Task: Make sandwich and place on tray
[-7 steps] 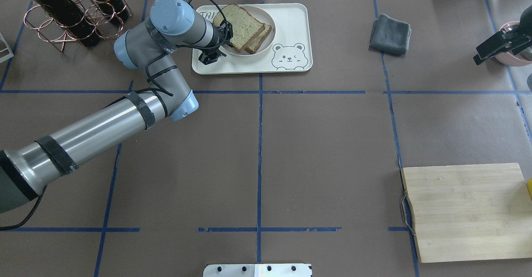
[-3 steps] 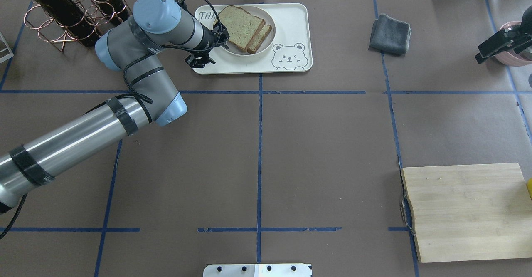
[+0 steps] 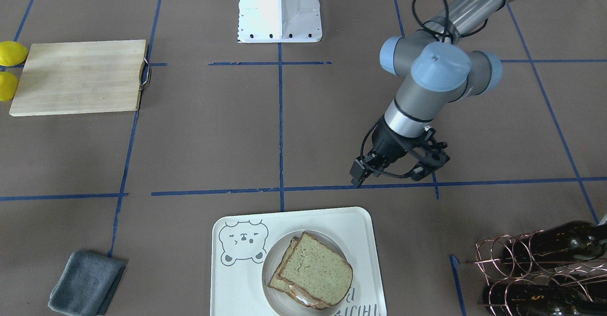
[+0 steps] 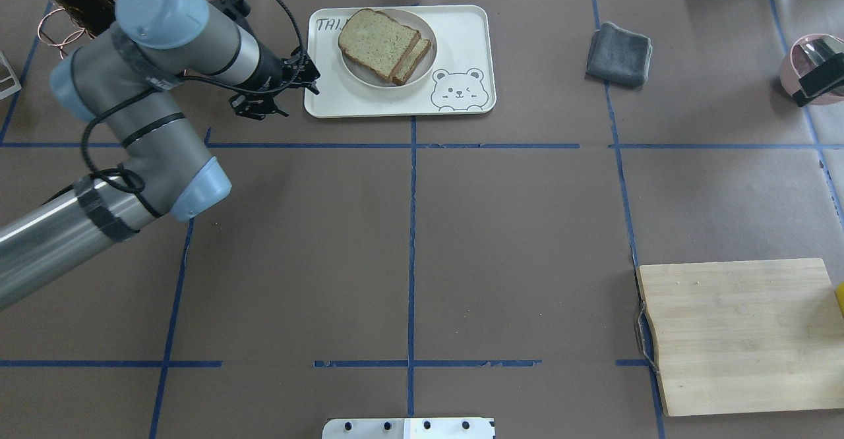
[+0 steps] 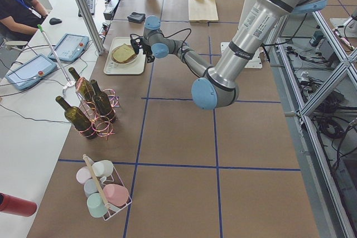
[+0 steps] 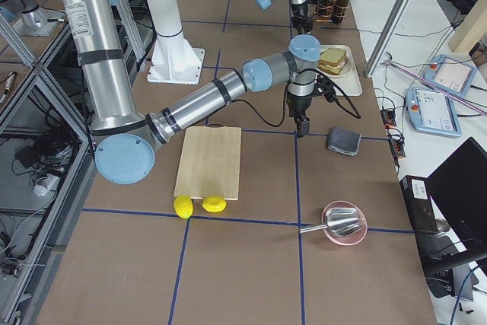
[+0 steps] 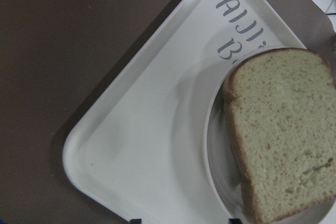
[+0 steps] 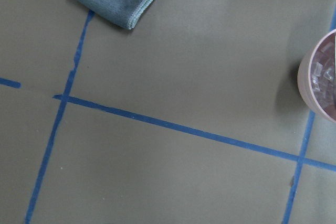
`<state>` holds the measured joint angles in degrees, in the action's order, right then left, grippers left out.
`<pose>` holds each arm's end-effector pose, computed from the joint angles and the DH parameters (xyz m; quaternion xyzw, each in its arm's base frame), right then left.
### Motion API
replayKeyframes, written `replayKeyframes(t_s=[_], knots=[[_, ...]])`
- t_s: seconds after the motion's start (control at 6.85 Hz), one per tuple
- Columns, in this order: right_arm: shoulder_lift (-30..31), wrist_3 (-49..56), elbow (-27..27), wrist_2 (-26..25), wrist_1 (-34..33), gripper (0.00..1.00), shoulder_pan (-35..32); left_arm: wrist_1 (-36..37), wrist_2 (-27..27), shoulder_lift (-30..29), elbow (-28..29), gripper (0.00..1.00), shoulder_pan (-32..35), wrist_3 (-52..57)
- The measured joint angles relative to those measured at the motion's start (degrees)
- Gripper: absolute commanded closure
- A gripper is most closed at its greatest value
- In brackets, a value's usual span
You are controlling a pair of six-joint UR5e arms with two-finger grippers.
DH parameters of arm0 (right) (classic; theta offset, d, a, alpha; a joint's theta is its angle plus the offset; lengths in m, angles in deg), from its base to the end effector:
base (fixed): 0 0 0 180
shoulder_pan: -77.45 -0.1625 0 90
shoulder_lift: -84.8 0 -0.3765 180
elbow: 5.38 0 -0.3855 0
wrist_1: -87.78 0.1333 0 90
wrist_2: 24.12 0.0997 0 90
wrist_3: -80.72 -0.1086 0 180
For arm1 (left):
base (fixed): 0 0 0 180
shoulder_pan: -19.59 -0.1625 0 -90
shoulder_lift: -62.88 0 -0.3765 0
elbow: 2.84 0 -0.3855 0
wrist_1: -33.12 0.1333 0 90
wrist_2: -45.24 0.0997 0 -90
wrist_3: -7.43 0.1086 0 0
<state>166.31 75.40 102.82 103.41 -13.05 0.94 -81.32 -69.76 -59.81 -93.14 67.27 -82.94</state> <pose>-0.0559 -0.5208 0.4173 0.0768 -0.3357 -0.1111 0.9322 0.3820 -0.5493 0.2384 0.0143 0.5058 -0.2536 0.8244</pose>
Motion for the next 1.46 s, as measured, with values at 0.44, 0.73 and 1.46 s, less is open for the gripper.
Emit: replayKeyframes(t_s=[0.44, 0.73, 1.46], knots=[[5.73, 18.23, -10.30, 4.15, 0.65, 0.00, -11.12, 5.50, -1.16, 15.78, -15.41, 0.00, 6.71, 23.50], [6.84, 20.92, -15.14, 6.75, 1.16, 0.00, -15.00, 5.84, -4.57, 25.28, -17.00, 0.00, 13.59, 44.24], [6.61, 20.47, -15.63, 7.12, 1.36, 0.00, -15.98, 20.30, -8.19, 35.00, -15.87, 0.00, 34.95, 92.88]])
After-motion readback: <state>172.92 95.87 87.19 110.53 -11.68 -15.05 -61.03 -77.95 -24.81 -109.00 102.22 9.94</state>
